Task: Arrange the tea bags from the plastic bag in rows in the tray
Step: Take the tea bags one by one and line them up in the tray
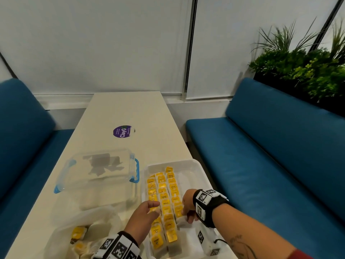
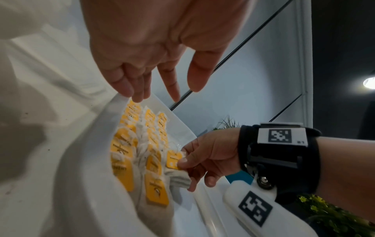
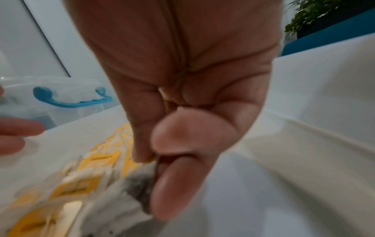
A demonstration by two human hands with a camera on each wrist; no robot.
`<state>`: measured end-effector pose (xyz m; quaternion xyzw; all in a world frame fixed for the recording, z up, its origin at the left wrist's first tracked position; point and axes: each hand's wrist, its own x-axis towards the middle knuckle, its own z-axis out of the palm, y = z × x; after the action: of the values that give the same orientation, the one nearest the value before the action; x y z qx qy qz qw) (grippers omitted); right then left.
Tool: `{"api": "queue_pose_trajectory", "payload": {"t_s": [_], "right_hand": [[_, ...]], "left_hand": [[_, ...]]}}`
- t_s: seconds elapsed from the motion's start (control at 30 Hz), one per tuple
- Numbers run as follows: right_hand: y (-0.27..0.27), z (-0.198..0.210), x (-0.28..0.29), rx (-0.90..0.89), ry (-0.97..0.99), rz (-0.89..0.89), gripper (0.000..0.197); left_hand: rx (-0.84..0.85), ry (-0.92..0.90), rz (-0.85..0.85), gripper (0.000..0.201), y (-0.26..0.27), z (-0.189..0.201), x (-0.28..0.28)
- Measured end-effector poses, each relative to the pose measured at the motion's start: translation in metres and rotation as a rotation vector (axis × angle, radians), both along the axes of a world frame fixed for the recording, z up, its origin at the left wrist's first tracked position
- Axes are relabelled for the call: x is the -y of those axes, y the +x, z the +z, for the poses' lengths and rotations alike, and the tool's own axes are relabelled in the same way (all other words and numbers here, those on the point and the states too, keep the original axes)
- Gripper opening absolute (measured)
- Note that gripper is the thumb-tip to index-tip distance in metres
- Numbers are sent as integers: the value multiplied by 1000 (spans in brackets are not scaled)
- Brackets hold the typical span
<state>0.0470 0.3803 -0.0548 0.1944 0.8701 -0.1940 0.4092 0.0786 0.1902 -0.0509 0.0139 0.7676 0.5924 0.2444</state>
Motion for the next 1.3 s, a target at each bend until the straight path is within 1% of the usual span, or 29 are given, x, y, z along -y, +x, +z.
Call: {"api": "queue_pose_trajectory", "payload": {"t_s": [0.07,0.13,0.17,0.23,0.33,0.4,0.43,0.5,0.53,0.6,0.63,0.67,0.7,0.73,0.77,0.83,0.87,0.9,0.93,0.97,1.0,1.03,1.07,1.1,1.13,1.2,1.27,1.3], "right_hand": [[-4,-11,-3,-25,-11,-17,28],[-4,-13,-1,-15,-20,-23,26],[-5,-13,-1,-27,-7,-7,25],[-4,-8,-1,-51,37,39,29],[-3,13,5,-74,126,102,38],[-6,39,14,-112,166,136,39],[-8,52,21,-153,150,151,37],[-9,73,38,-239,62,157,33],[-8,82,50,-285,-10,154,29],[-3,94,80,-370,-185,181,23],[1,99,98,-393,-269,223,17],[4,100,117,-406,-329,302,11],[6,99,136,-422,-351,405,15],[7,94,155,-439,-348,509,26],[8,88,173,-450,-328,603,33],[9,69,205,-444,-260,749,42],[11,62,218,-430,-218,807,44],[12,55,230,-412,-182,851,44],[14,48,239,-404,-160,883,43],[17,42,246,-407,-148,905,44],[19,34,251,-423,-150,922,52],[22,27,254,-435,-152,925,64],[25,21,256,-439,-154,914,74],[28,16,257,-454,-153,893,76],[30,10,257,-475,-150,878,72],[36,2,258,-455,-74,899,63],[41,-5,258,-426,9,884,65],[43,-6,258,-429,17,855,69]], "left_hand": [[-5,8,0,16,2,2,1],[-4,6,2,16,3,4,1],[-3,-3,3,16,3,4,2],[6,-32,-6,16,4,9,4],[51,-24,-23,17,5,20,12],[59,3,-1,14,6,31,21],[52,28,30,13,6,36,27],[1,66,117,13,5,47,43],[-51,62,163,14,3,51,53],[-174,0,260,18,-1,57,79],[-225,-45,307,20,-2,58,92],[-256,-96,353,23,-4,57,107],[-269,-158,393,24,-4,55,120],[-275,-241,426,23,-3,52,131],[-280,-355,455,26,-2,49,141],[-219,-608,479,50,4,39,156],[-162,-674,467,60,6,33,162],[-106,-689,447,67,9,26,167],[-49,-665,420,68,8,14,172],[-26,-619,390,64,8,1,179],[-28,-584,362,60,7,-17,187],[-37,-555,352,55,6,-33,194],[-60,-517,364,51,7,-40,199],[-63,-466,392,49,12,-36,200],[-64,-425,424,52,21,-21,197],[-89,-378,455,61,30,-7,197],[-100,-365,453,67,34,-1,198],[-118,-365,442,66,34,-1,199]]}}
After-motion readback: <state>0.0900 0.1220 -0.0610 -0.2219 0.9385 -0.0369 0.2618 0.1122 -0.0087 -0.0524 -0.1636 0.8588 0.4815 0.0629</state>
